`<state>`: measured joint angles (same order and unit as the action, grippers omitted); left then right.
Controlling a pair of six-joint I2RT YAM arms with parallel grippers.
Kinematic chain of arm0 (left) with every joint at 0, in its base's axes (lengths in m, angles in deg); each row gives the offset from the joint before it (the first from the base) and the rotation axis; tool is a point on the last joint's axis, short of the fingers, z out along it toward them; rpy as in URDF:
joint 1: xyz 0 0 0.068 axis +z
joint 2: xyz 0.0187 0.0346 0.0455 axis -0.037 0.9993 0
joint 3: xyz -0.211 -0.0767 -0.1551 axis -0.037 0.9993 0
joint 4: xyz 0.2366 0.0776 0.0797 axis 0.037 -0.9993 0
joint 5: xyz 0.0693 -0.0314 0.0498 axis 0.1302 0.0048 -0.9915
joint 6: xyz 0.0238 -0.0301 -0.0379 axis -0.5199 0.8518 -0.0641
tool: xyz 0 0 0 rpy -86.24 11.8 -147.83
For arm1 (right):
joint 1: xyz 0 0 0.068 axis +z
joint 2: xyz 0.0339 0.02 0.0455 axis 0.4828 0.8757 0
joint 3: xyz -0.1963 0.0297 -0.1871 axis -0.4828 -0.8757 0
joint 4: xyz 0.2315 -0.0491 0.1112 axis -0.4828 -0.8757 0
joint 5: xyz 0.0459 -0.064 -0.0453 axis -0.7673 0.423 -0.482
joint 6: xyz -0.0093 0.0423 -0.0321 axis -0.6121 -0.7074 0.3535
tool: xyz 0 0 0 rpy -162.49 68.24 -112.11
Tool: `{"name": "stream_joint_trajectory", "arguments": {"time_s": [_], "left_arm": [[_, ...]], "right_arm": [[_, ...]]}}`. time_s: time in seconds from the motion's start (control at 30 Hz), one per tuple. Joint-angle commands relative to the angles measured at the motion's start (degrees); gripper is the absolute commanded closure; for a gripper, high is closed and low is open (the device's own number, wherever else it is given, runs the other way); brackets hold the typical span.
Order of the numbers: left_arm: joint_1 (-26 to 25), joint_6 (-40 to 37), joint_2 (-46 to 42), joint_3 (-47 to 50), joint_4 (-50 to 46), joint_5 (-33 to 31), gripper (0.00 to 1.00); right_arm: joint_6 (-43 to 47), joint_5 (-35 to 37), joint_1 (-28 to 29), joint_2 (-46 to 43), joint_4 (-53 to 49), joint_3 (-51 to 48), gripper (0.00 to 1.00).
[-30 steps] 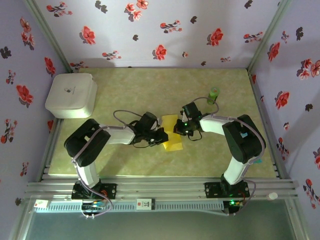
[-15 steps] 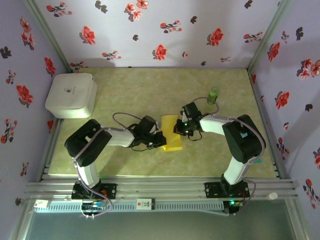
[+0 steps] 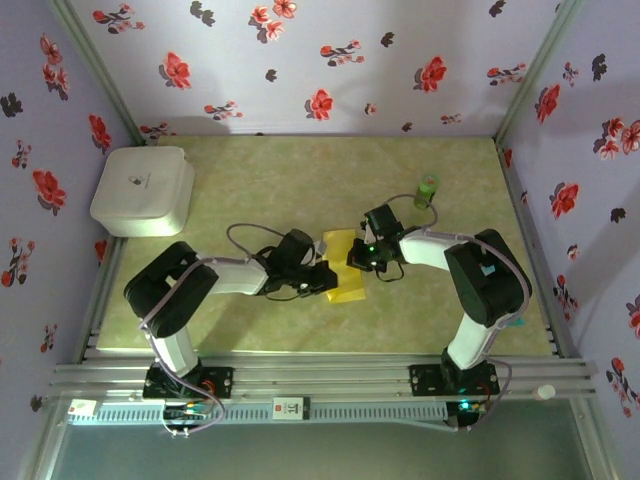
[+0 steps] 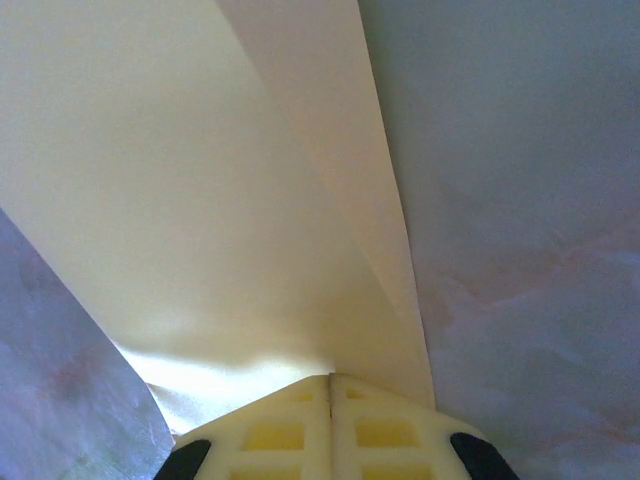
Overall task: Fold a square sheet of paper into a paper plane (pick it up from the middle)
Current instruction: First fold the square sheet of paper in half at the center of the table.
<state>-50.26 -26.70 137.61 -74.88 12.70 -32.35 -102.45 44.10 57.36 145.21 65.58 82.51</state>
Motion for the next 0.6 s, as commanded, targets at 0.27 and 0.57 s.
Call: {"name": "stream_joint_trajectory", "arguments": {"time_s": [0.27, 0.57], "left_arm": [[-1.47, -4.61, -0.02, 2.46, -8.86, -0.71, 1.0], [-3.93, -7.32, -3.56, 2.71, -14.43, -2.46, 1.0]], "right_arm": [[-0.74, 5.27, 0.07, 2.54, -8.41, -3.61, 1.0], [-0.78, 5.26, 0.07, 2.69, -8.53, -3.44, 1.0]]}}
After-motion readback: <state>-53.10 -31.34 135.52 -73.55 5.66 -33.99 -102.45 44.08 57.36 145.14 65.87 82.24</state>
